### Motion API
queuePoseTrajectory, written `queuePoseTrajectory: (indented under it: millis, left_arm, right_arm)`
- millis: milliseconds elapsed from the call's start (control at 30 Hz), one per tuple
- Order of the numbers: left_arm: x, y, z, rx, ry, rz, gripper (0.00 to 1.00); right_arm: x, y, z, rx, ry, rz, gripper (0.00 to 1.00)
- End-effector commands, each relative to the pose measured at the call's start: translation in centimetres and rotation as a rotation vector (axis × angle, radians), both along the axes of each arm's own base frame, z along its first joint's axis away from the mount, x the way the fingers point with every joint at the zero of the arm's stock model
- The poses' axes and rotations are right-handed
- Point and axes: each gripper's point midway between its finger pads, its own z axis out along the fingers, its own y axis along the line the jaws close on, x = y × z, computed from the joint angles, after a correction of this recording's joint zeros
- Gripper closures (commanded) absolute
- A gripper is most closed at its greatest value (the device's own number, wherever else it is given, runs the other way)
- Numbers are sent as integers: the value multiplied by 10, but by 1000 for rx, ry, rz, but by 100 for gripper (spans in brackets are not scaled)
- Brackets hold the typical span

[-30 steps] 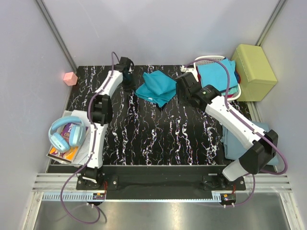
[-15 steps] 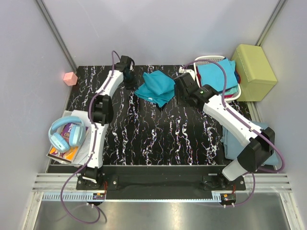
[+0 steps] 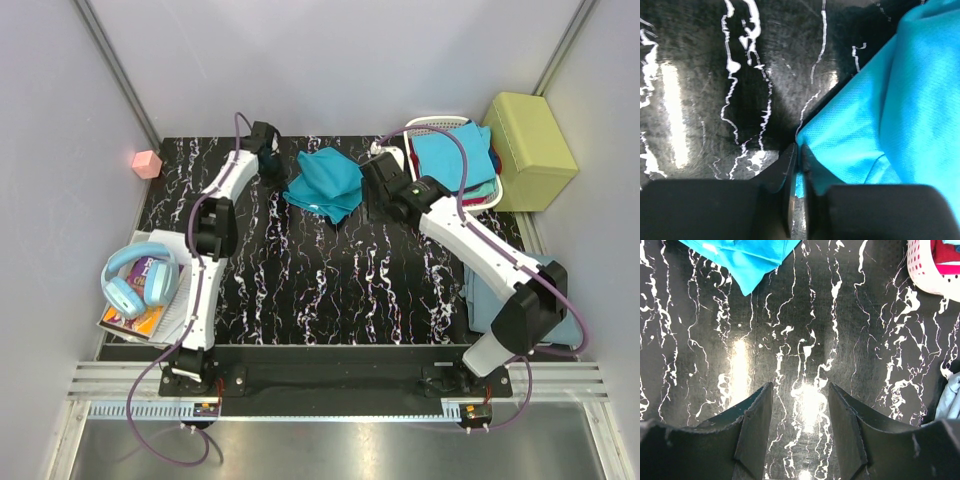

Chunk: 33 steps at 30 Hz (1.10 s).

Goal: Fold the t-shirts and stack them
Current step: Smooth out wrinkles on the folded tshirt

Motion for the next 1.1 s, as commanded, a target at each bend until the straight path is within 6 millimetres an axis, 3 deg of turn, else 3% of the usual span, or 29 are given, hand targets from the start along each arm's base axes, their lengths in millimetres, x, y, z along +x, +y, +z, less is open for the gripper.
queuePoseTrajectory:
  millis: [0, 67, 100, 133, 167, 200, 233, 300, 333, 400, 433, 500, 633, 733, 767, 800, 833, 933, 967, 1000, 1033, 1067]
  left_arm:
    - [-24, -18, 9, -5, 15, -58, 96]
    - [-44, -21, -1, 26, 55, -75, 98]
    - [-50, -29, 12, 39, 27, -88, 99]
    - [-57, -30, 12, 49, 32, -94, 100]
    - [-74, -29, 0, 65, 76, -95, 100]
    - [-78, -34, 12, 67, 49, -102, 100]
    - [-96, -31, 0, 86, 95, -105, 100]
    - [-109, -34, 9, 89, 78, -105, 100]
    - [-125, -30, -2, 106, 114, -109, 100]
    - [-136, -32, 7, 114, 93, -113, 100]
    - [-150, -27, -1, 128, 122, -115, 100]
    - [-160, -30, 7, 127, 102, -123, 100]
    - [-191, -21, -1, 144, 136, -128, 100]
    - [-203, -19, 1, 152, 129, -141, 100]
    - [-202, -19, 7, 154, 111, -142, 97]
    - [-202, -17, 10, 164, 98, -135, 84]
    - [-202, -15, 14, 168, 84, -129, 78]
    - [-191, -12, 50, 169, -31, -83, 50]
    - [-187, -13, 69, 155, -84, -71, 43]
    - [-185, -10, 78, 161, -110, -56, 37]
    - [-181, -9, 89, 160, -139, -44, 24]
    - [-180, -7, 102, 157, -172, -34, 19]
  right_arm:
    - [9, 2, 6, 11, -22, -6, 45]
    - [10, 3, 7, 17, -22, -9, 45]
    - [10, 4, 6, 20, -22, -11, 45]
    - [11, 5, 6, 26, -24, -12, 45]
    - [11, 6, 7, 34, -25, -14, 45]
    - [10, 7, 8, 45, -26, -15, 45]
    - [11, 8, 8, 49, -28, -15, 45]
    - [9, 10, 6, 67, -21, -15, 45]
    - [8, 11, 5, 70, -16, -15, 45]
    - [6, 12, 4, 87, -12, -16, 45]
    - [5, 12, 4, 92, -10, -17, 45]
    - [2, 14, 2, 110, -2, -16, 45]
    - [-4, 14, -2, 132, 10, -18, 46]
    - [-9, 14, -11, 138, 25, -13, 46]
    - [-9, 14, -15, 134, 30, -12, 46]
    - [-7, 14, -14, 131, 27, -10, 46]
    - [-6, 15, -14, 123, 25, -3, 45]
    - [6, 24, -3, 129, 5, 22, 44]
    - [10, 28, -9, 122, 17, 26, 44]
    - [12, 30, -10, 121, 22, 31, 44]
    - [16, 35, -6, 130, 16, 37, 44]
    - [18, 38, -14, 126, 35, 40, 44]
